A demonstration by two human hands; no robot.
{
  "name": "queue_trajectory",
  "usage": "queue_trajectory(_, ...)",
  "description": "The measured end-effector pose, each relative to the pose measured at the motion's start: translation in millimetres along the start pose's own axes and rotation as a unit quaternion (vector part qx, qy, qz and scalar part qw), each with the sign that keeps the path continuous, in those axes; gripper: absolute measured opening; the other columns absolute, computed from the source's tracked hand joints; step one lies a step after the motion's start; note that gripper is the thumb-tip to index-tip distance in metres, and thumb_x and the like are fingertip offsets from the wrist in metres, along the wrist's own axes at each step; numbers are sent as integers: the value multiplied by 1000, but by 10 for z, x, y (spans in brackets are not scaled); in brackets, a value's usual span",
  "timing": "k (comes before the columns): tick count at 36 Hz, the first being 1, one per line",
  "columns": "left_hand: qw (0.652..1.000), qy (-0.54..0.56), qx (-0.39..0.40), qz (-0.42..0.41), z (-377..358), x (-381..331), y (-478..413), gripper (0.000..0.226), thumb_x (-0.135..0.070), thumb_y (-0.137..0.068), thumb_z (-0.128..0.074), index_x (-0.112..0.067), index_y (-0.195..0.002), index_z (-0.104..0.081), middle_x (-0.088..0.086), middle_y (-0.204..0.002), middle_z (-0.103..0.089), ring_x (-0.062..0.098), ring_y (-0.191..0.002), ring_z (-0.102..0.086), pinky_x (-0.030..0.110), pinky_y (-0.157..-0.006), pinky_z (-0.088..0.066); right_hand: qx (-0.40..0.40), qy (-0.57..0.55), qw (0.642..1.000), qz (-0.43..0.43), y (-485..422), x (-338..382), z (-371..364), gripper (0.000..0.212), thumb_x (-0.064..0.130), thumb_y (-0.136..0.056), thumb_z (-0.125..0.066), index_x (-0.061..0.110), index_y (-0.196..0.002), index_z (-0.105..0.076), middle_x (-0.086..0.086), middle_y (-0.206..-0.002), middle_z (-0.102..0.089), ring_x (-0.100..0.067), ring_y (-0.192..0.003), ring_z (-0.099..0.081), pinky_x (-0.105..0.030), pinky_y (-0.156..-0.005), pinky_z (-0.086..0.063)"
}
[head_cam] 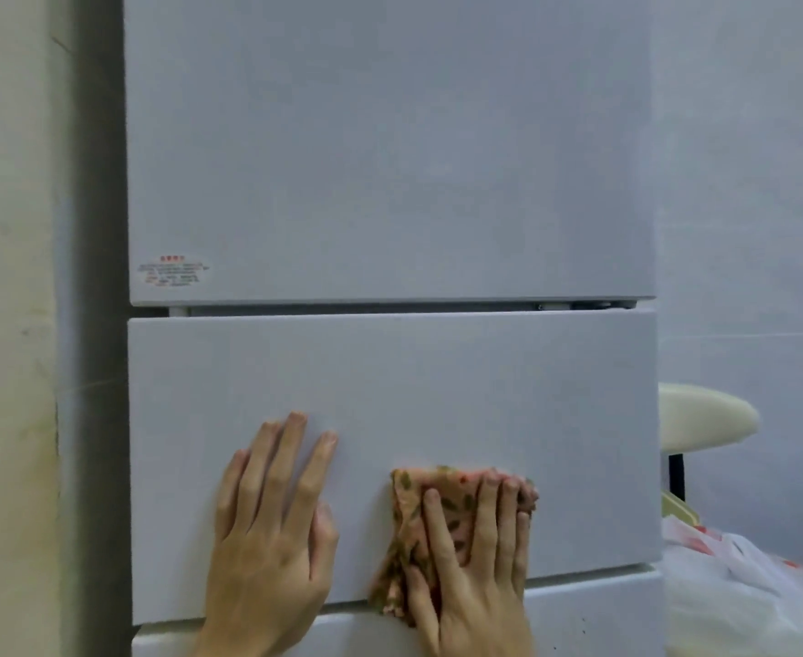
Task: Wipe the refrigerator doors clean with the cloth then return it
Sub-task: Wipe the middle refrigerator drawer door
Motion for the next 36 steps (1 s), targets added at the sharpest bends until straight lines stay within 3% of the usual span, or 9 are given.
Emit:
queue_trajectory(4,1000,-5,-3,6,17,-2,2,66,-24,-95,-44,-22,-160,-37,8,-170,-32,30,-158,-28,48,-131,-15,-8,-3,999,38,-99,-252,125,57,48,-107,-29,25,-159,-33,-22,-167,-19,-39,-160,-12,-50,-129,-13)
queue_trajectory(9,1000,-2,25,-10,34,36,3,63,-28,-97,-44,-21,-159,-40,6,-171,-30,29,-158,-27,46,-131,-15,-53,-51,986,-152,-494,-861,317,71,36,-100,-38,5,-163,-28,-31,-170,-8,-47,-158,-4,-58,-129,-2)
queue_trajectory(12,999,1,41,-17,22,64,-13,63,-32,-97,-44,-21,-159,-41,5,-172,-28,28,-159,-25,47,-130,-14,-66,-66,968,-232,-719,-900,345,75,36,-95,-34,15,-166,-21,-29,-171,3,-46,-159,6,-61,-129,5)
queue_trajectory(15,999,0,34,-21,30,88,-35,62,-30,-97,-44,-22,-159,-42,4,-172,-28,28,-159,-24,47,-130,-14,-79,-67,962,-253,-846,-693,339,74,33,-94,-35,17,-165,-23,-33,-169,-1,-51,-158,3,-67,-126,0)
queue_trajectory(18,1000,-4,0,-22,72,83,-61,59,-24,-97,-45,-23,-156,-46,7,-170,-33,29,-158,-28,48,-130,-16,-67,-70,978,-185,-865,-275,286,75,31,-88,-43,18,-161,-33,-34,-168,-10,-54,-157,-6,-70,-125,-7)
queue_trajectory(23,999,-7,-40,8,111,182,-144,56,-20,-96,-44,-22,-152,-47,12,-165,-38,33,-154,-32,49,-129,-16,7,-57,998,17,-507,456,59,83,36,-76,-60,25,-156,-45,-32,-165,-26,-51,-156,-17,-62,-128,-12)
queue_trajectory(28,998,-9,-57,12,123,193,-178,51,-21,-96,-44,-20,-147,-50,14,-161,-42,34,-151,-35,49,-127,-17,32,-36,993,106,-458,239,145,84,33,-71,-60,21,-153,-50,-26,-162,-36,-43,-156,-26,-54,-128,-19)
queue_trajectory(31,999,-3,-50,13,126,198,-181,50,-23,-97,-43,-21,-147,-49,14,-160,-43,34,-151,-34,50,-126,-19,-3,-52,998,28,-591,-287,332,80,27,-77,-50,10,-155,-48,-29,-164,-29,-48,-155,-24,-57,-128,-15)
queue_trajectory(36,999,5,-41,11,168,168,-216,47,-24,-96,-43,-20,-143,-50,15,-157,-42,36,-147,-36,49,-125,-17,-42,-89,983,-152,-769,-967,495,85,28,-82,-39,2,-162,-26,-24,-173,-3,-39,-161,5,-59,-130,-3)
Point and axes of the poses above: each hand's wrist, its own y-axis away from the middle knuckle, its own z-axis out of the back of the hand, x = y × z, the point moved 10 cm from there along -y, towards the middle knuckle
